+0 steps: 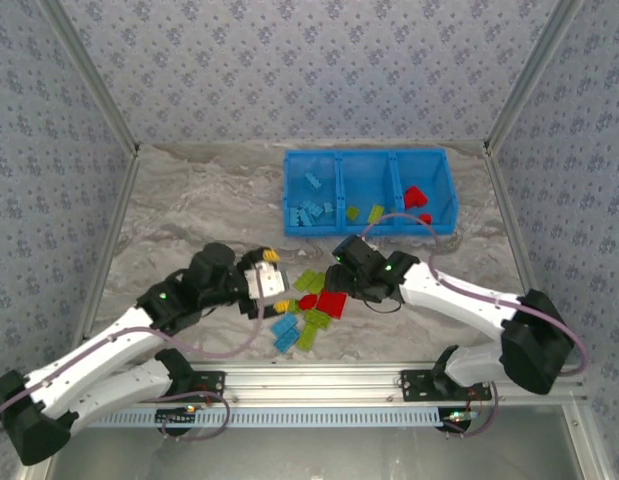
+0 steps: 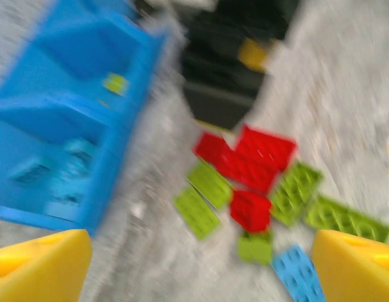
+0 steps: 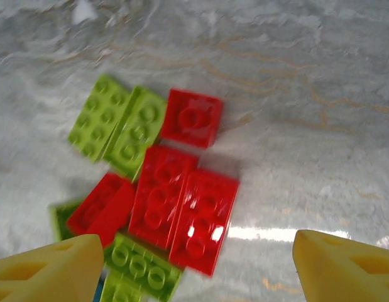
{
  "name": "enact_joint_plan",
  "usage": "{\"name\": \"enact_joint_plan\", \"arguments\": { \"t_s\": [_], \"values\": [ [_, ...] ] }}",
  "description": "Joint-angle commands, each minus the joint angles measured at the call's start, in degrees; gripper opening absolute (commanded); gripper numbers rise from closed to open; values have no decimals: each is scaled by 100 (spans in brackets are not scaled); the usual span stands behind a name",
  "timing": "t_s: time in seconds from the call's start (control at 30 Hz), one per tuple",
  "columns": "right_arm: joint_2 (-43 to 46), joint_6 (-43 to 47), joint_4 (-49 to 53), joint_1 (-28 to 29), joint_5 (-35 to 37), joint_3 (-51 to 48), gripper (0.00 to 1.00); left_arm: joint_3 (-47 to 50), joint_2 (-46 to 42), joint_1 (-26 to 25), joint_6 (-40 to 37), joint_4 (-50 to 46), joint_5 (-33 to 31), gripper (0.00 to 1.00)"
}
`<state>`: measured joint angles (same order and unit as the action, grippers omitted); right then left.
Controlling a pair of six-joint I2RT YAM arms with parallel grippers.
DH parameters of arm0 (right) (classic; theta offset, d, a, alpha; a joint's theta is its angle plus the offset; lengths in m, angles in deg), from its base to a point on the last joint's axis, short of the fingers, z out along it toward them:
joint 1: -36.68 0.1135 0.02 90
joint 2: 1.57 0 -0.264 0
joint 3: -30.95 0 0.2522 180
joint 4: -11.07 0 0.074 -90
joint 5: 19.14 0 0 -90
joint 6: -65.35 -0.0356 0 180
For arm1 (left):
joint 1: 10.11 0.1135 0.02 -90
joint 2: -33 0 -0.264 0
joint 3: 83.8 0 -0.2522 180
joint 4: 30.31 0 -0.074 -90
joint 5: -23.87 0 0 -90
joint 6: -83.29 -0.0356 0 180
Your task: Sort the legos into containers by color
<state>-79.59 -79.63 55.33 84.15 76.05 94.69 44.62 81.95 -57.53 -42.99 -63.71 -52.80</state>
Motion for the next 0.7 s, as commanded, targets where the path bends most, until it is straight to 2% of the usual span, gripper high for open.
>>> {"name": "enact_joint_plan", "arguments": {
  "t_s": [0.0,0.07,0.2,0.33,0.5,0.67],
  "values": [
    [-312,-275,-861,-310,-167,-67,80,-79,112,-65,-1022,111,366,94],
    [-524,-217,-1297,-456,-519,-100,80,-139,208,-110,-1132,-38,349,97],
    [-981,-73,-1273,-532,-396,80,78,-79,158,-233,-1358,-143,68,99],
    [-1473,-73,-1126,-609,-282,293,67,171,-107,-336,-1468,175,-57,99],
    [-1710,-229,-1375,-569,-201,184,49,358,-263,-378,-1518,441,-288,99],
    [-1518,-468,-1465,-522,68,-201,38,442,-238,-454,-1615,542,-411,99]
  ]
}}
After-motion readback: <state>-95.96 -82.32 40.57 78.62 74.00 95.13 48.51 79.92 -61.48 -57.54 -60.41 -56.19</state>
